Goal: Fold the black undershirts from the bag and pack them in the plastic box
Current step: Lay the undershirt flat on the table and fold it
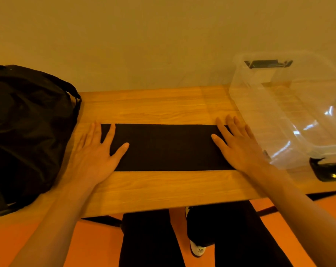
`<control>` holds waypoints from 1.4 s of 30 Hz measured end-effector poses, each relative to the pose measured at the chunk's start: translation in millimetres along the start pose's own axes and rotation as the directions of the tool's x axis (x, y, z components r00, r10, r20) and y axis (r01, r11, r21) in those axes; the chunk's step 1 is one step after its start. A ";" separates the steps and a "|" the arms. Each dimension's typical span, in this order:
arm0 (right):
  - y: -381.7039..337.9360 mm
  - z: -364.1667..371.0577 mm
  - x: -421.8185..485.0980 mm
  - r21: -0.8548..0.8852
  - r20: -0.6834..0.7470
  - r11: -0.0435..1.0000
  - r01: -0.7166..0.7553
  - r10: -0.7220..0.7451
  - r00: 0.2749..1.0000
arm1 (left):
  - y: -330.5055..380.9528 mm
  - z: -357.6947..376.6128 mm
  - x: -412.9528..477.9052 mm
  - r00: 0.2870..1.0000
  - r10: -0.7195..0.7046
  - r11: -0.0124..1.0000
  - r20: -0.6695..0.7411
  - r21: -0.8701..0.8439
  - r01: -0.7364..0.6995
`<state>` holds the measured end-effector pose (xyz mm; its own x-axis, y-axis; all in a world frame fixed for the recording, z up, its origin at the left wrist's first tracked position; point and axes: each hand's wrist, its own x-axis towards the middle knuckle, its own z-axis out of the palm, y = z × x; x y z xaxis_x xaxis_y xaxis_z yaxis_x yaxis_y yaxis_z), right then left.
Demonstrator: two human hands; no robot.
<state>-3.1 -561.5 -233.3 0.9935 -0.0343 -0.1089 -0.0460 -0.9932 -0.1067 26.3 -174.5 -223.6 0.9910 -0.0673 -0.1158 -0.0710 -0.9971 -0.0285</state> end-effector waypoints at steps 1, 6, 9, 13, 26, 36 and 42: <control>-0.3 0.9 -0.1 0.002 -0.003 1.000 -0.001 0.001 1.000 | -1.0 -0.4 3.7 1.000 0.016 1.000 -0.003 -0.007 -0.016; -11.8 -9.4 -9.5 -0.136 -0.068 0.989 0.058 -0.068 0.995 | 12.2 -14.9 0.0 0.993 -0.021 0.999 -0.115 0.028 0.024; -33.5 -24.4 -6.6 -0.141 -0.069 0.961 0.236 -0.247 0.966 | 49.7 -25.2 -21.1 0.968 -0.081 0.994 -0.239 -0.091 0.060; -40.1 -12.2 -1.3 -0.110 0.064 0.922 0.371 -0.366 0.929 | 69.1 -10.7 -18.6 0.984 -0.152 0.977 -0.089 -0.162 0.136; -66.8 14.7 -65.7 0.010 -0.064 1.000 0.018 -0.017 0.998 | 57.1 -5.2 64.3 0.998 0.067 0.997 -0.014 -0.046 -0.067; -101.8 -7.1 -79.1 -0.005 0.053 0.998 -0.068 0.068 0.996 | 75.9 -30.3 135.9 0.886 0.463 0.886 0.041 -0.001 -0.463; -64.5 -36.6 -23.4 -0.113 0.178 0.780 0.615 -0.593 0.785 | 110.4 -32.7 112.5 0.978 0.144 0.978 -0.151 -0.126 -0.164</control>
<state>-19.6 -500.7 -187.6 0.7887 0.5820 -0.1981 0.5870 -0.8087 -0.0390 133.7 -293.3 -207.4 0.9761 -0.2151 0.0322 -0.2174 -0.9692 0.1161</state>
